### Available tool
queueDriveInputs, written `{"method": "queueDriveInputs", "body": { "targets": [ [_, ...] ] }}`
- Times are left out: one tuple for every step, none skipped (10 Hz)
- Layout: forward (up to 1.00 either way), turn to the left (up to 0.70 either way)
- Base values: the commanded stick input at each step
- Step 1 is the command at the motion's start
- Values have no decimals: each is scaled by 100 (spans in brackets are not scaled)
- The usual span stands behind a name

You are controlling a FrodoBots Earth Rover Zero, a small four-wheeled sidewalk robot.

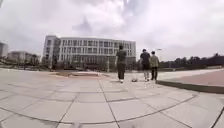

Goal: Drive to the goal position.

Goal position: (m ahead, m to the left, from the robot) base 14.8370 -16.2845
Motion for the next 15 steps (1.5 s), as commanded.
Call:
{"method": "queueDriveInputs", "body": {
  "targets": [
    [70, 0],
    [70, 0],
    [70, 0],
    [70, 0],
    [70, 0],
    [70, 0],
    [70, -4],
    [70, -13],
    [70, -19],
    [70, -19],
    [70, -11],
    [70, -4],
    [70, -3],
    [70, -3],
    [70, -3]
  ]
}}
